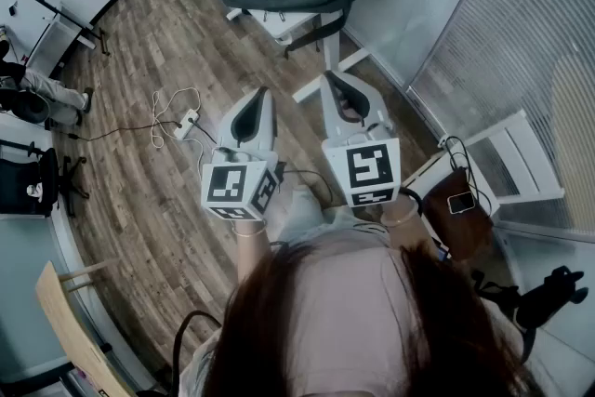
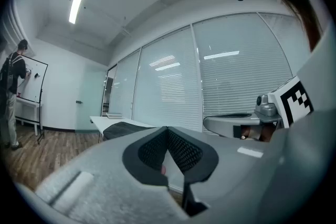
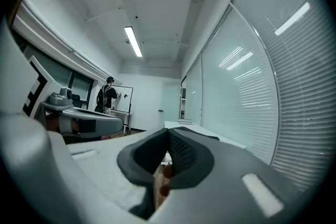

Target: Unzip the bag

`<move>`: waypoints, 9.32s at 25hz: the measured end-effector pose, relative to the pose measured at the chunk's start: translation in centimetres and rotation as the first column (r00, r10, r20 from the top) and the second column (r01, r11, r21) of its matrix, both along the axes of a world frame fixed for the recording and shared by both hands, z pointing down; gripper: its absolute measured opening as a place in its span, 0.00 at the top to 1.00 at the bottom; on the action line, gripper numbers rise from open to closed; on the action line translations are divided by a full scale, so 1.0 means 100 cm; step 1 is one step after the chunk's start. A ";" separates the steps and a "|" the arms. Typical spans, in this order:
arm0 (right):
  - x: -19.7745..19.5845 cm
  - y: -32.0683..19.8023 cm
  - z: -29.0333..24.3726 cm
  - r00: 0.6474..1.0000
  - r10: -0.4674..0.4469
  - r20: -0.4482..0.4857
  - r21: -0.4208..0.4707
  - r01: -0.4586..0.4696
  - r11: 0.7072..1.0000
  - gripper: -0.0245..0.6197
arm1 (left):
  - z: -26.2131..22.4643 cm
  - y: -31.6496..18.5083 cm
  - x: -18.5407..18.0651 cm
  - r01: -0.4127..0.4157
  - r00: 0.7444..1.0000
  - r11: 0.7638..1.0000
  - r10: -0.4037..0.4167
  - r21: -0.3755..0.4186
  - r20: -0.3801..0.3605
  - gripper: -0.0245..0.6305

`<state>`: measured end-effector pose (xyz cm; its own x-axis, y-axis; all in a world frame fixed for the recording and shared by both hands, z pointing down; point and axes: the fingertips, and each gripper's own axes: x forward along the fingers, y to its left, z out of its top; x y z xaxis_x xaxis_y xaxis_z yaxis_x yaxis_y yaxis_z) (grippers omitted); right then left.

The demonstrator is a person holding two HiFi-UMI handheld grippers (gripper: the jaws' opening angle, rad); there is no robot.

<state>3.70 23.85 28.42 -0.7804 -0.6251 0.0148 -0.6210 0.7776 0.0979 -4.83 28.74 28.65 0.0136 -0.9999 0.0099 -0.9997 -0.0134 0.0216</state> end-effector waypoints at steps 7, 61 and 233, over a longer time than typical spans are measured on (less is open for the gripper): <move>-0.011 -0.016 0.002 1.000 -0.008 0.007 0.007 0.008 1.000 0.96 | 0.000 -0.019 -0.013 -0.006 1.000 1.000 0.006 0.010 -0.005 0.96; -0.200 -0.140 0.069 0.953 0.187 -0.237 -0.014 -0.196 0.980 0.93 | 0.042 -0.165 -0.179 -0.263 0.964 0.964 0.261 -0.042 -0.046 0.96; -0.079 -0.372 0.207 0.835 0.154 -0.529 -0.172 -0.284 0.943 0.94 | 0.210 -0.364 -0.192 -0.172 0.979 0.829 0.205 -0.533 0.003 0.96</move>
<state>-4.20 -13.31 49.11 -0.4671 -0.7059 0.5324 -0.6927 0.6664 0.2759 -23.99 -7.67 49.69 0.1843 -0.8205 0.5411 -0.9785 -0.2048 0.0227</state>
